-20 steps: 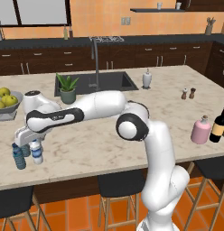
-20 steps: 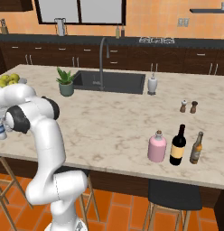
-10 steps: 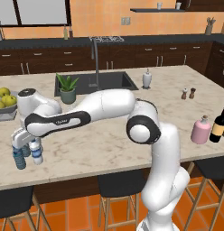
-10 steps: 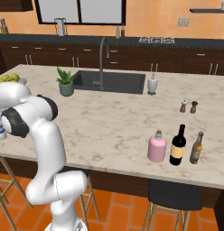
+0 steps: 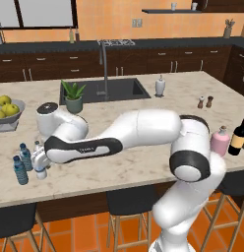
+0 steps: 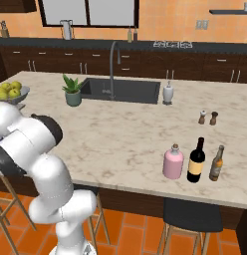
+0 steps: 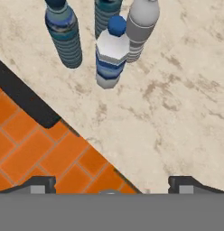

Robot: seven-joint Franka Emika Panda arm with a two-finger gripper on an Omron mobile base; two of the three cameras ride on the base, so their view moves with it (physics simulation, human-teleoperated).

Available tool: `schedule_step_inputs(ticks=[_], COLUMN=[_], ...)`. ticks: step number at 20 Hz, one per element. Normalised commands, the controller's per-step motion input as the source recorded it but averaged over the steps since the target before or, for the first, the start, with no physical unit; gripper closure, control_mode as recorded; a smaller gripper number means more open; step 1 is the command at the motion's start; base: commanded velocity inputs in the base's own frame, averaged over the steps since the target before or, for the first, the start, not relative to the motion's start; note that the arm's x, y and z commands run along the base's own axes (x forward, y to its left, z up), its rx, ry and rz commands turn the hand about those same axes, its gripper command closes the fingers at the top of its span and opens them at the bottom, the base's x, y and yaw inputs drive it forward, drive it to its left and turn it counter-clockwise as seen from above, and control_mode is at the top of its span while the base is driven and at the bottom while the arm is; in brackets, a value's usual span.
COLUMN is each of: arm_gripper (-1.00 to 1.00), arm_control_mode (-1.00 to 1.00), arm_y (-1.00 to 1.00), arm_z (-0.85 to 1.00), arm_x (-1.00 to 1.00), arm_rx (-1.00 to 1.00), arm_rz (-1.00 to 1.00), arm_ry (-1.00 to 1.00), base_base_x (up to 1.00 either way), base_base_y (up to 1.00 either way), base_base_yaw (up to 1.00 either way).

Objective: Move the plastic bottles in the middle to the plastics group, and the glass bottles in the middle to the glass group.

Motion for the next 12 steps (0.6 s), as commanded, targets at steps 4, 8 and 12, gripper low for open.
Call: schedule_step_inputs(ticks=[4,8,12], arm_gripper=[-1.0,-1.0,-1.0], arm_control_mode=[-1.0,-1.0,-1.0], arm_y=[-1.0,-1.0,-1.0], arm_z=[0.0,0.01,0.21], arm_x=[-0.28,-0.27,-0.18], arm_rx=[0.04,0.01,0.0], arm_rz=[-0.04,-0.04,-0.05], arm_ry=[0.0,0.0,0.0], base_base_x=[0.0,0.0,0.0], base_base_y=[0.0,0.0,0.0], base_base_yaw=[0.0,0.0,0.0])
